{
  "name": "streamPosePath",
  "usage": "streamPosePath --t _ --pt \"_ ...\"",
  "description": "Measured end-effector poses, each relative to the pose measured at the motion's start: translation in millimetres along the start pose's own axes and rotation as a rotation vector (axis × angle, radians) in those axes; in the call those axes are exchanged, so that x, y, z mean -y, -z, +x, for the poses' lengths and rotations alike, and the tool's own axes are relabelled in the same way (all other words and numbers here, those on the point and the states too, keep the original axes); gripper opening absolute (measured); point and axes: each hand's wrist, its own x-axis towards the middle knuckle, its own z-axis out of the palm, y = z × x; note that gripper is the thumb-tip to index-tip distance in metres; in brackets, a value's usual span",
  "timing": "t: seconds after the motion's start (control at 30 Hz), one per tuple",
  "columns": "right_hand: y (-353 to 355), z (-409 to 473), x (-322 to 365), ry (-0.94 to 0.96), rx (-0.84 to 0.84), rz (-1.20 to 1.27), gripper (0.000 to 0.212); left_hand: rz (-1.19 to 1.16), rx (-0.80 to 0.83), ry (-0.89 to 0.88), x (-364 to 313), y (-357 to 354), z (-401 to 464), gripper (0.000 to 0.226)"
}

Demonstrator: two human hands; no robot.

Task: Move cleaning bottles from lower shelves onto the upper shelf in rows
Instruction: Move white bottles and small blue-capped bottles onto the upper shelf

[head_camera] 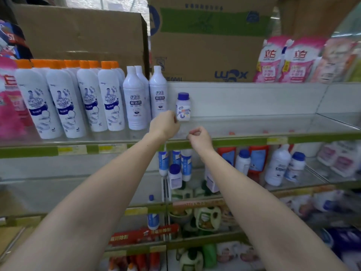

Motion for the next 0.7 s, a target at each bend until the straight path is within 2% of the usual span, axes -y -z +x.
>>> streamPosePath --t 0.13,0.2,0.37,0.5,0.6,0.7 --pt "33 -32 -48 -0.051 0.017 -0.199 0.016 0.023 0.149 -0.033 -14 -35 -33 0.013" --pt "43 -43 -74 -0.124 0.037 -0.245 0.010 0.025 0.216 -0.044 -16 -54 -49 0.013" --pt "65 -54 -126 -0.230 0.061 -0.247 0.005 0.052 0.356 -0.005 -17 -103 -78 0.034" --pt "93 -52 -161 -0.270 0.069 -0.266 0.007 0.062 0.407 0.017 -34 -147 -90 0.029" --pt "125 -46 -192 -0.263 0.100 -0.323 0.002 0.067 0.461 0.024 -62 -182 -92 0.027" --pt "169 -38 -221 -0.259 0.124 -0.380 0.007 0.073 0.544 0.025 -96 -222 -89 0.018"
